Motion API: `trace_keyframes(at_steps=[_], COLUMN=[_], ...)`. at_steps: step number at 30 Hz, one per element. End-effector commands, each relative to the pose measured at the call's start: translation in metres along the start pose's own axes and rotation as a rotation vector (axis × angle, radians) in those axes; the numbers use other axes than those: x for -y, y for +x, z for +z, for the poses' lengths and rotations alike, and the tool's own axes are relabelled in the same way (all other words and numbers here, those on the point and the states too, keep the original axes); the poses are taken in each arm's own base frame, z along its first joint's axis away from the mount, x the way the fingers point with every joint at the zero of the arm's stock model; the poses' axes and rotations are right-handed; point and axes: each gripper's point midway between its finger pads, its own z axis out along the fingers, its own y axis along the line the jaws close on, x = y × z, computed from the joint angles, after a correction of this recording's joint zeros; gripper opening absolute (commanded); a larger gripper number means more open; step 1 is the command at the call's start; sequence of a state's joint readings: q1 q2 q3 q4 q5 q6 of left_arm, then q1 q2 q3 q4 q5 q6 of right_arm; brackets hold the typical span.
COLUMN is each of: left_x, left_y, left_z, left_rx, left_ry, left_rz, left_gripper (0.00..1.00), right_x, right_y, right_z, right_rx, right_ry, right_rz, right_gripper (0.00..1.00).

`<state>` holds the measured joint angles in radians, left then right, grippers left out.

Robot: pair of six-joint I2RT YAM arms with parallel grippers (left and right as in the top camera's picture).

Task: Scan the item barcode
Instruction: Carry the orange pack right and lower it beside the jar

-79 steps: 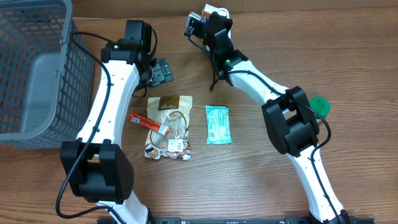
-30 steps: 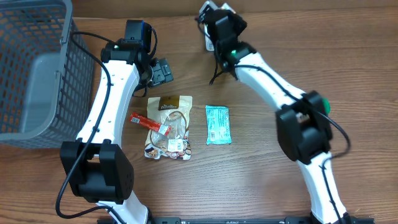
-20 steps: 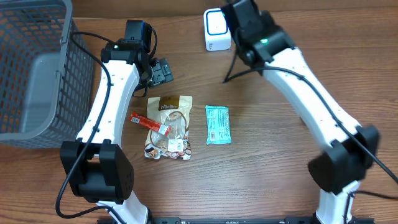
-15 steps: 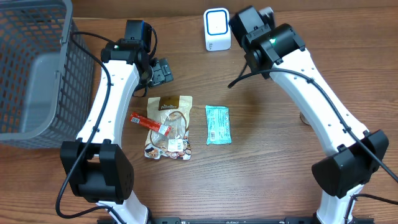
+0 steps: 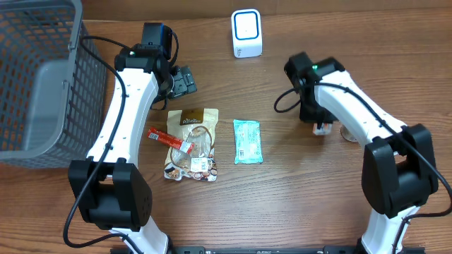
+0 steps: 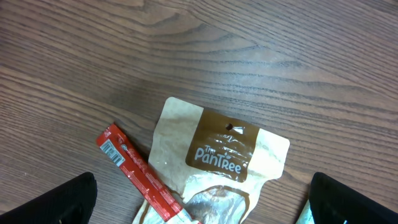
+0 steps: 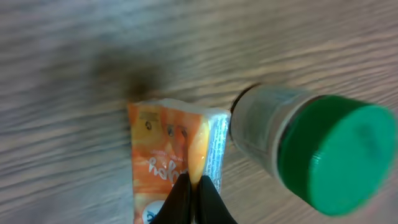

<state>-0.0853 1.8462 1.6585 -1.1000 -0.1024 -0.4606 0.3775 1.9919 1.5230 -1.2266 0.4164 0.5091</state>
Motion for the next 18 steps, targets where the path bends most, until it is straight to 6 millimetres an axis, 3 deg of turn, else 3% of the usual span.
trace_keyframes(at_steps=[1,4,7,11,18], left_x=[0.000,0.000,0.000,0.000,0.000], left_y=[-0.006,-0.006,-0.006,-0.006,-0.006], left_z=[-0.009,-0.009,-0.009,-0.009,-0.009], left_rx=[0.029,0.030,0.030,0.029,0.029], left_ry=[0.004,0.004,0.004,0.004,0.004], left_rz=[0.008,0.008,0.008,0.008,0.008], left_gripper=[1.00,1.00,1.00,1.00,1.00], right_x=[0.005,0.003,0.001,-0.002,-0.006], right_y=[0.008,0.011,0.013,0.009,-0.007], right_z=[0.020,0.033,0.040,0.041,0.030], right_rx=[-0.024,-0.019,-0.012,0.006,0.052], right_ry=[0.010,0.007,0.003,-0.005,-0.032], right_rz=[0.035,0.035,0.040,0.048,-0.013], right_gripper=[0.04,0.04,0.22,0.33,0.36])
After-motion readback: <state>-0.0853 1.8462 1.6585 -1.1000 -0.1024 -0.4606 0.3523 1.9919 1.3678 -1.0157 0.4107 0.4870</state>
